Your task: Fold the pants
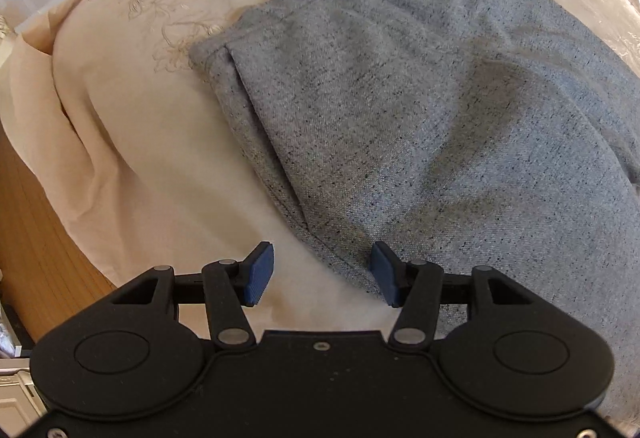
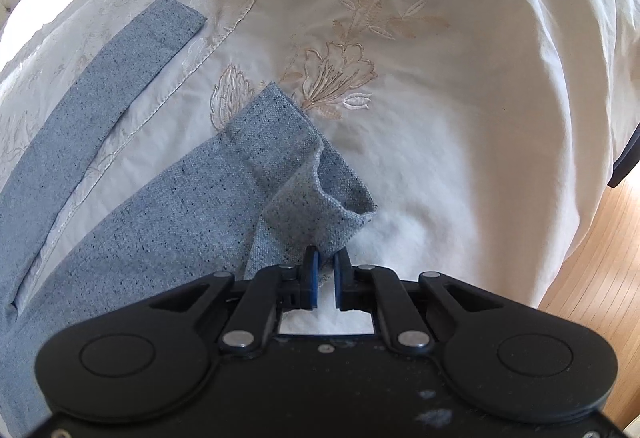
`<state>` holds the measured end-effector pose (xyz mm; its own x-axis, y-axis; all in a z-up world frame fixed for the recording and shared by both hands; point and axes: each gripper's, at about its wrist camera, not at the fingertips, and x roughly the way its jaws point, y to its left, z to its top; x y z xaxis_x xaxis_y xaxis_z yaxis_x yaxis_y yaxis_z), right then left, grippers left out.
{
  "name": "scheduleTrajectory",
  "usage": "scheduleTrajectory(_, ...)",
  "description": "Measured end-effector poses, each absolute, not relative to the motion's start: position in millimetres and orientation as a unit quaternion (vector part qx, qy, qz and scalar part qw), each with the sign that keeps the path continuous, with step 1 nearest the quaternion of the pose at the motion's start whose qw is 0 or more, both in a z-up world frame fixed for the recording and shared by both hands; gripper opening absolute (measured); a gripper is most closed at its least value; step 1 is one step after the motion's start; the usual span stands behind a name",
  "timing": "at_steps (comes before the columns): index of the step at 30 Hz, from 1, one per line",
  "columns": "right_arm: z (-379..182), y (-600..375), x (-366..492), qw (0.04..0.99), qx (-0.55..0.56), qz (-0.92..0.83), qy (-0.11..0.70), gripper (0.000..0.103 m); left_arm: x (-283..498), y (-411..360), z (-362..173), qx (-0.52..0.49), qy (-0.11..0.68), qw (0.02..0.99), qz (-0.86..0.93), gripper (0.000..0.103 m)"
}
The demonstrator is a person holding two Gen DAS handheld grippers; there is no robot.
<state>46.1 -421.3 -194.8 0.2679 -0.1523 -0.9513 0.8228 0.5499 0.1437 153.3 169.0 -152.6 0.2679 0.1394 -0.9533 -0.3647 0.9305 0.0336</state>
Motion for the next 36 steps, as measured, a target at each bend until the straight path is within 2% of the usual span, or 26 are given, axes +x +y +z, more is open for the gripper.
scheduleTrajectory(9,-195.0,-416.0,55.3,0.711,0.326,-0.361,0.508,0.008,168.2,180.3,-185.3,-0.151,0.604,0.767,0.152,0.074)
scheduleTrajectory(11,-195.4,-415.5,56.3,0.707,0.328,-0.367,0.507,0.008,168.8,183.4,-186.4,-0.171,0.599,0.768,0.151,0.068)
scheduleTrajectory(12,-195.0,-415.2,56.5,0.706,0.33,-0.37,0.506,0.008,168.0,185.2,-183.9,-0.182,0.591,0.772,0.148,0.057)
scheduleTrajectory(13,-194.4,-414.8,56.8,0.705,0.331,-0.372,0.505,0.008,167.4,186.2,-179.9,-0.185,0.586,0.774,0.151,0.04)
scheduleTrajectory(15,-191.0,-413.5,57.7,0.705,0.331,-0.375,0.502,0.008,166.9,189.5,-166.3,-0.191,0.582,0.774,0.16,0.024)
scheduleTrajectory(16,-186.9,-412.9,58.3,0.707,0.334,-0.376,0.498,0.008,166.0,191.8,-158.4,-0.2,0.579,0.773,0.164,0.019)
scheduleTrajectory(19,-161.7,-410.6,58.0,0.723,0.34,-0.374,0.472,0.008,166.0,199.7,-125.4,-0.228,0.559,0.782,0.157,0.017)
scheduleTrajectory(28,-58.5,-399.5,73.7,0.787,0.355,-0.358,0.357,0.006,193.8,194.2,-20.0,-0.192,0.497,0.84,0.106,0.017)
scheduleTrajectory(29,-50.5,-397.0,73.3,0.79,0.356,-0.359,0.347,0.001,193.5,196.9,-14.2,-0.188,0.492,0.843,0.107,0.017)
scheduleTrajectory(33,-26.0,-389.5,63.5,0.798,0.364,-0.363,0.314,0.001,196.5,194.0,-14.5,-0.168,0.502,0.842,0.103,0.017)
scheduleTrajectory(36,-38.7,-391.0,65.3,0.788,0.378,-0.35,0.338,0.002,196.6,185.3,-34.7,-0.145,0.53,0.828,0.114,0.017)
